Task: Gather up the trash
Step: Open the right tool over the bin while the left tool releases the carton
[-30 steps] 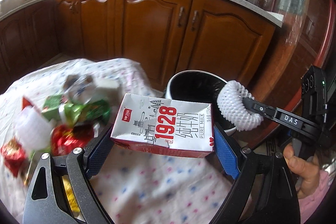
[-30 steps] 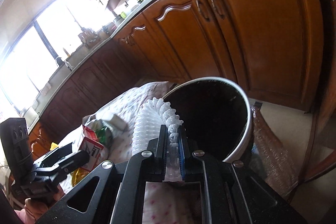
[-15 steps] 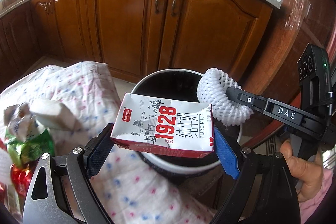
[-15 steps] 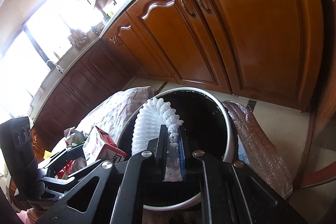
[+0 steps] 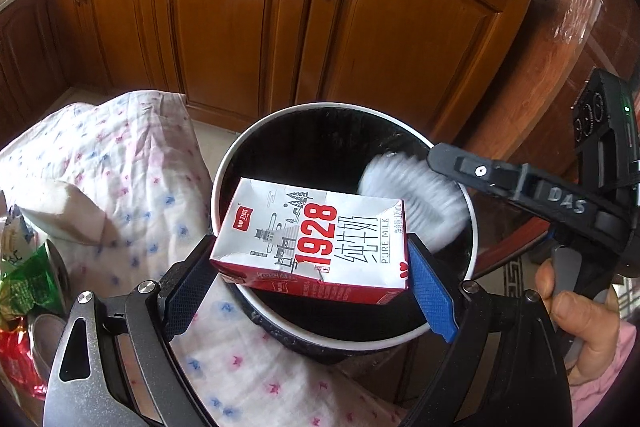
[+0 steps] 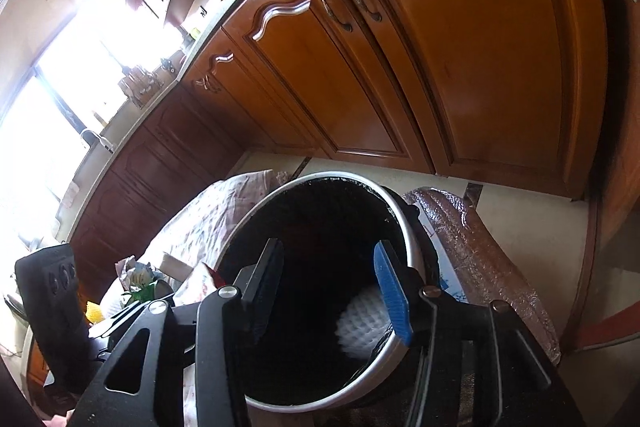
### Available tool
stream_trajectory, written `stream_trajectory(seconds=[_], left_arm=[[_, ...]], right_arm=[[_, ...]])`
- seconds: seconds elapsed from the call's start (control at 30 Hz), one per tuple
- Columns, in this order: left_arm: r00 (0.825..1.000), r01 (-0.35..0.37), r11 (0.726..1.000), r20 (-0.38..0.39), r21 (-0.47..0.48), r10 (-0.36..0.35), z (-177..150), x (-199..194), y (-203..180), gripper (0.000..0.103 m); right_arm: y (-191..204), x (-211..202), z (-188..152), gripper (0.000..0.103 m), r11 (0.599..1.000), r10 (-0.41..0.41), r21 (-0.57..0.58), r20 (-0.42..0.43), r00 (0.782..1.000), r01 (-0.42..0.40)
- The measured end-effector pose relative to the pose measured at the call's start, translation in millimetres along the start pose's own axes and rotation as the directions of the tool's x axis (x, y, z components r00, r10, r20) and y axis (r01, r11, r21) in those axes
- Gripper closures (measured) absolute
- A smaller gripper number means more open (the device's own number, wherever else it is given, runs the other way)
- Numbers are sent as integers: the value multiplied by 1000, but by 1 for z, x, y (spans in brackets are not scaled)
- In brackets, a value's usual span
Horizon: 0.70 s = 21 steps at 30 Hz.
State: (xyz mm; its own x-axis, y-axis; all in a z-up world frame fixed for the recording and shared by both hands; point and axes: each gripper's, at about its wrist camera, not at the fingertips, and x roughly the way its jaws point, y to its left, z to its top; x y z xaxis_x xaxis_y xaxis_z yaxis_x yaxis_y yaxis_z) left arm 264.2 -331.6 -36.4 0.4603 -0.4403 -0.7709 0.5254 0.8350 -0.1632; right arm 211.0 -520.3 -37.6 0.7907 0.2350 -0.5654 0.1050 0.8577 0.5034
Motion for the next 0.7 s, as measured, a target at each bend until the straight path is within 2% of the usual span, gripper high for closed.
stream_trajectory(seconds=[0.1, 0.6, 0.7], left_arm=[[1000, 10, 1000, 1, -10, -10, 0, -3, 2, 12], [1000, 28, 1000, 4, -14, -28, -3, -8, -4, 11], [1000, 10, 1000, 14, -6, -10, -5, -12, -8, 11]], right_arm=[[2, -8, -1, 46, 1000, -1, 1, 23, 1000, 0], [10, -53, -11, 46, 1000, -15, 26, 99, 995, 12], [15, -58, -14, 46, 1000, -10, 20, 104, 995, 8]])
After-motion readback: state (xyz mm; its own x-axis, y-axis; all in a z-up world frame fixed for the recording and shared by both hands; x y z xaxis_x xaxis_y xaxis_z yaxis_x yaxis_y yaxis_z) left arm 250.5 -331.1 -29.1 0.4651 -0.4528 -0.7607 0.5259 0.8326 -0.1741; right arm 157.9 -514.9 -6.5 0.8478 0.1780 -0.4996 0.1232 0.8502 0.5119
